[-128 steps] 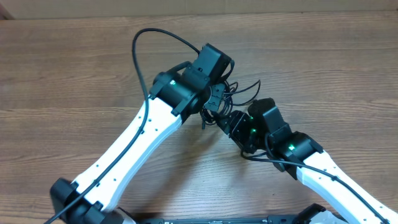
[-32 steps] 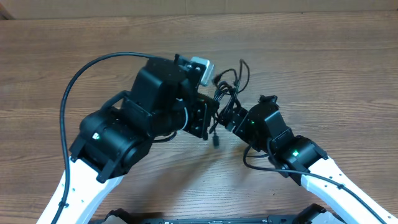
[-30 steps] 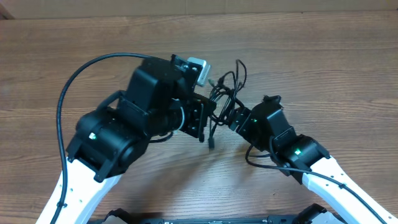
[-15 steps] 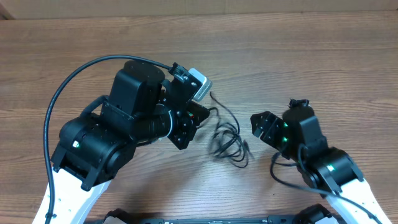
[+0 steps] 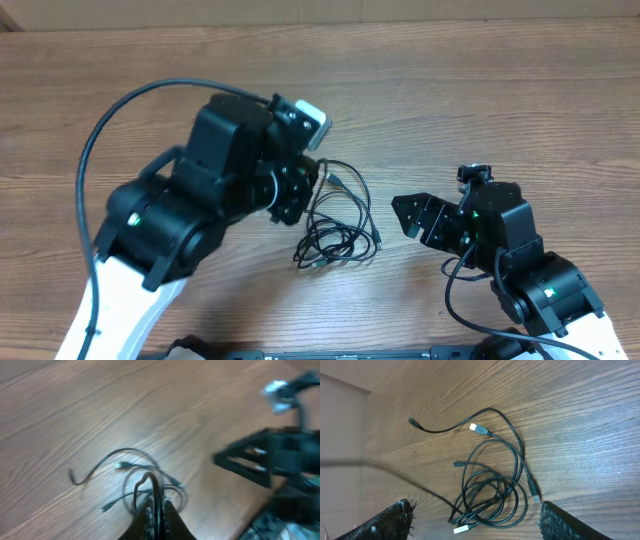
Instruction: Untangle cables
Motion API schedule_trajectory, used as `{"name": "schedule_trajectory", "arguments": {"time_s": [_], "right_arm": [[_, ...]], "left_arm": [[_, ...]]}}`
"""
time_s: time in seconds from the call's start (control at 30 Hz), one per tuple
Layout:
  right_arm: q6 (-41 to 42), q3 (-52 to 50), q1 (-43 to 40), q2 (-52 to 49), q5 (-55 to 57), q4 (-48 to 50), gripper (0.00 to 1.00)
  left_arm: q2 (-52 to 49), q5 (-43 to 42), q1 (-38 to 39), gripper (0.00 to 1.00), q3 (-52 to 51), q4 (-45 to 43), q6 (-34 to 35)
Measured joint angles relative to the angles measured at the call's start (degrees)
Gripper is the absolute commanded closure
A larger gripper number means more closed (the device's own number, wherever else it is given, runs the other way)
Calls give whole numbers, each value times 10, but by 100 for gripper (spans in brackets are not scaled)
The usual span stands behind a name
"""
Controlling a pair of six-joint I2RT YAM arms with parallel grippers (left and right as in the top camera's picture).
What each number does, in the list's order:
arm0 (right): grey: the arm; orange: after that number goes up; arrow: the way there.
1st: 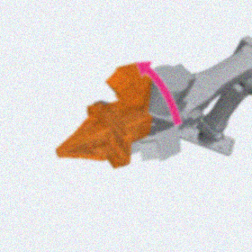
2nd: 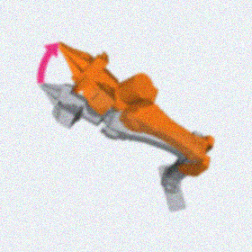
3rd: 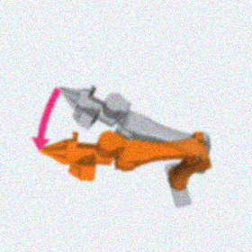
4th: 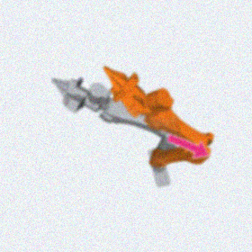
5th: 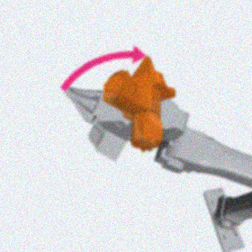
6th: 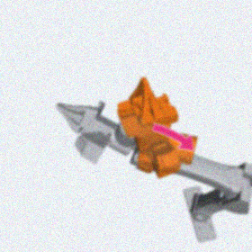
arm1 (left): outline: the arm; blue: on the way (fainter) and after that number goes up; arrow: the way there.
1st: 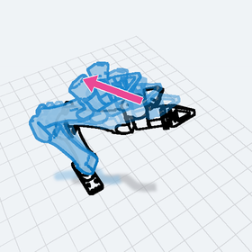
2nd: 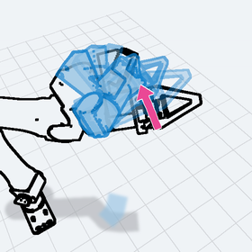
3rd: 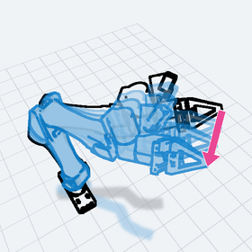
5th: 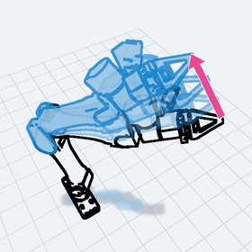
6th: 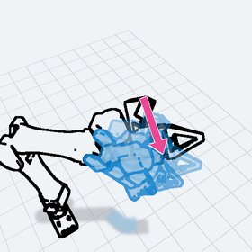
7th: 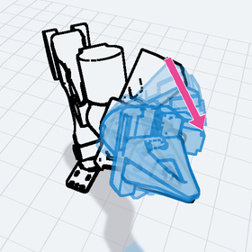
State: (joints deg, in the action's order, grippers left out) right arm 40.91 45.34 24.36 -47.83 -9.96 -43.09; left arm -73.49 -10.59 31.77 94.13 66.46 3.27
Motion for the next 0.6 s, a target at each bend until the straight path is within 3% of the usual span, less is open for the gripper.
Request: {"name": "schedule_trajectory", "arguments": {"time_s": [0.03, 0.07, 0.13, 0.17, 0.43, 0.47, 0.57, 0.6], "right_arm": [[0, 0, 0, 0, -1, -1, 21], [-1, 0, 0, 0, -2, -5, 21], [-1, 0, 0, 0, -3, -17, 21], [-1, 0, 0, 0, -3, -21, 21], [-3, 0, 0, 0, -3, -63, 20], [-2, 0, 0, 0, -3, -63, 16], [-4, 0, 0, 0, -3, -62, 14], [-4, 0, 0, 0, -3, -63, 13]], "left_arm": [[-12, 18, 0, 80, 0, 0, 13], [-25, 36, 0, 72, 1, 0, 27], [-58, 61, 0, 15, 2, 0, 55], [-72, 69, 0, 0, 1, 0, 58], [-180, 84, 0, 0, 2, 37, 122], [-185, 77, 0, 3, 1, 46, 125], [-190, 63, 0, 30, 2, 80, 133], [-190, 62, 0, 33, 2, 89, 136]]}}
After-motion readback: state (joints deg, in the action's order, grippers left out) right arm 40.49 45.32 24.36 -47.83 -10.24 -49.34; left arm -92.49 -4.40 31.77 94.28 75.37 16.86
